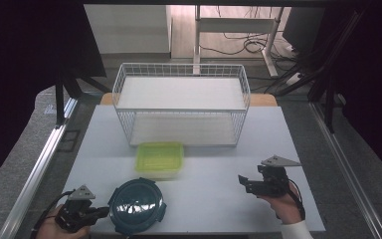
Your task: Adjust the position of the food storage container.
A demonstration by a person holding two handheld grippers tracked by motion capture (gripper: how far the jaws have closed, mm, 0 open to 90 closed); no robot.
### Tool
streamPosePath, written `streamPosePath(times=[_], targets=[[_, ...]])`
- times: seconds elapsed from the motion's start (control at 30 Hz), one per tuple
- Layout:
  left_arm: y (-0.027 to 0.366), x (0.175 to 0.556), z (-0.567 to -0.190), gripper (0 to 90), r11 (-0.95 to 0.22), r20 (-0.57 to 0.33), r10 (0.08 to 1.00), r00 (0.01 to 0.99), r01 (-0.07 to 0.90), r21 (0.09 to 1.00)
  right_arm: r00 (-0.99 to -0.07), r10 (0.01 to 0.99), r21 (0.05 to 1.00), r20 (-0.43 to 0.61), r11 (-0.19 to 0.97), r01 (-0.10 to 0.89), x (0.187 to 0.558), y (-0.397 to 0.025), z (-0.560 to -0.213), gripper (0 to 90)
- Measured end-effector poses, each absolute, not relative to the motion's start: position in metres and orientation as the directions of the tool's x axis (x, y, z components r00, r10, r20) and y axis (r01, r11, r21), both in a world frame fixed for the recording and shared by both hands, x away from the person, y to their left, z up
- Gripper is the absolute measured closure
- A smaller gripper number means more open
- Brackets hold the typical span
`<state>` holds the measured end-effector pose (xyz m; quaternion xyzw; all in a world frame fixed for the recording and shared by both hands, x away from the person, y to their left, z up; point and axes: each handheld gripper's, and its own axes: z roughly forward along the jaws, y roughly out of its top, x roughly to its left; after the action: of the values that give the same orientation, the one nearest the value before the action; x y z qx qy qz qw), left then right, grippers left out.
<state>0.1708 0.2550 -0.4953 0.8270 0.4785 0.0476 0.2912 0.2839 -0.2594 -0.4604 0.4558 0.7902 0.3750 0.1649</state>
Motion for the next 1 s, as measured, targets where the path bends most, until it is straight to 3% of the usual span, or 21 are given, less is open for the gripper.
streamPosePath(times=[0.2,1.0], targets=[[0.246,0.172,-0.503,90.0,-0.403,-0.204,0.806,0.556,0.767,0.499,-0.525,0.847,0.743,0.083,0.299,0.599,0.284,-0.261,-0.461,17.7],[0.204,0.191,-0.503,90.0,-0.451,-0.232,0.737,0.635,0.717,0.531,-0.526,0.847,0.737,0.082,0.303,0.604,0.285,-0.261,-0.462,17.7]])
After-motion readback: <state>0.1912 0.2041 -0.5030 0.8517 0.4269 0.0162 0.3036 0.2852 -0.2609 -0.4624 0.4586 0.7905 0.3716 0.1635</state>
